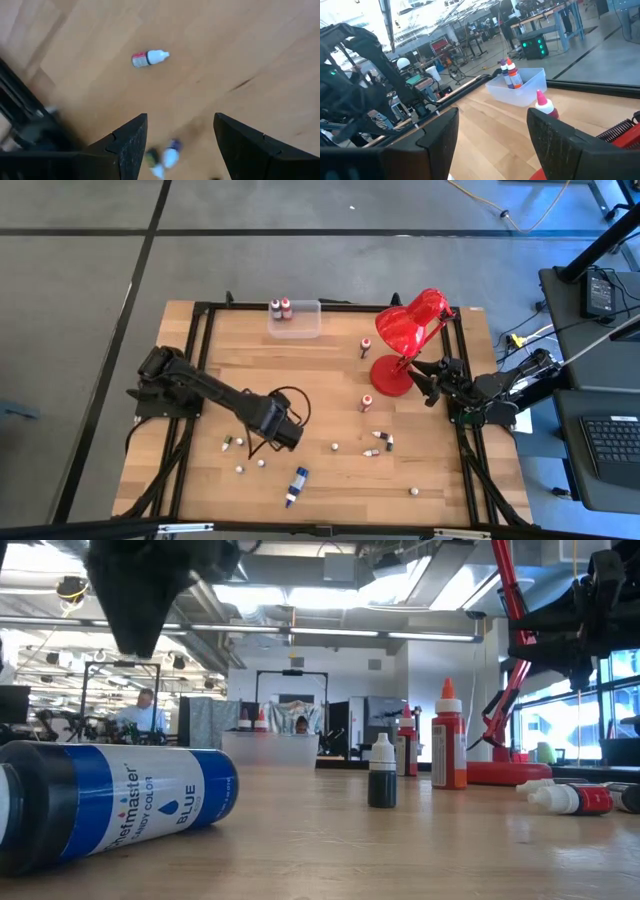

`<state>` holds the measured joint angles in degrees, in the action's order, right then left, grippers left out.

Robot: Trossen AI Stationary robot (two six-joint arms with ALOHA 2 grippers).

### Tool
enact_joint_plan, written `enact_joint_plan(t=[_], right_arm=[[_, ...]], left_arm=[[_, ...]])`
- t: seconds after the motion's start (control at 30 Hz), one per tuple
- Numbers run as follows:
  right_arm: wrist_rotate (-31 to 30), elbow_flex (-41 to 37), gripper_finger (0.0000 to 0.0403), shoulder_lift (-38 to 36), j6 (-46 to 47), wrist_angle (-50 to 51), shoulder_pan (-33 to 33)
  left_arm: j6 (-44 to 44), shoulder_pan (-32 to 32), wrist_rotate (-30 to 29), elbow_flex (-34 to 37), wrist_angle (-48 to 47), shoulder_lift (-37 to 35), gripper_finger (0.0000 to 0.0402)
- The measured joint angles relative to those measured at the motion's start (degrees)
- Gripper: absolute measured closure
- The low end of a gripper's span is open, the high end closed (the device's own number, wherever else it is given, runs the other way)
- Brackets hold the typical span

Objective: Pick & Place food coloring
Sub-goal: Put the top small pink food coloring bottle into the transparent bin

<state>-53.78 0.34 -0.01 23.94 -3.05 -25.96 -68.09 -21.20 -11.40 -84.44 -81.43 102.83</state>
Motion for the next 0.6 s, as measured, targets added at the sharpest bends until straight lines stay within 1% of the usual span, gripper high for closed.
enact_joint_plan(t=[0.07,0.23,0.33,0.5,0.6], right_arm=[[0.00,-0.02,0.0166,0.00,0.02,0.00,0.01],[-0.02,-0.02,0.0166,0.00,1.41,0.00,0.02],[-0.02,0.00,0.0166,0.00,1.44,0.00,0.02],[-0.02,-0.02,0.0166,0.00,1.37,0.00,0.00],[-0.04,0.00,0.0166,0.00,1.33,0.00,0.02]], left_arm=[[5.12,0.97,0.74,2.22,0.81,0.00,0.0178],[18.97,4.84,5.35,7.20,4.10,0.00,0.0178],[25.28,6.57,5.62,9.86,8.43,-0.35,0.0178],[33.29,9.44,6.16,14.77,16.73,-3.53,0.0178],[35.14,11.23,6.18,16.99,17.09,-5.77,0.0178]])
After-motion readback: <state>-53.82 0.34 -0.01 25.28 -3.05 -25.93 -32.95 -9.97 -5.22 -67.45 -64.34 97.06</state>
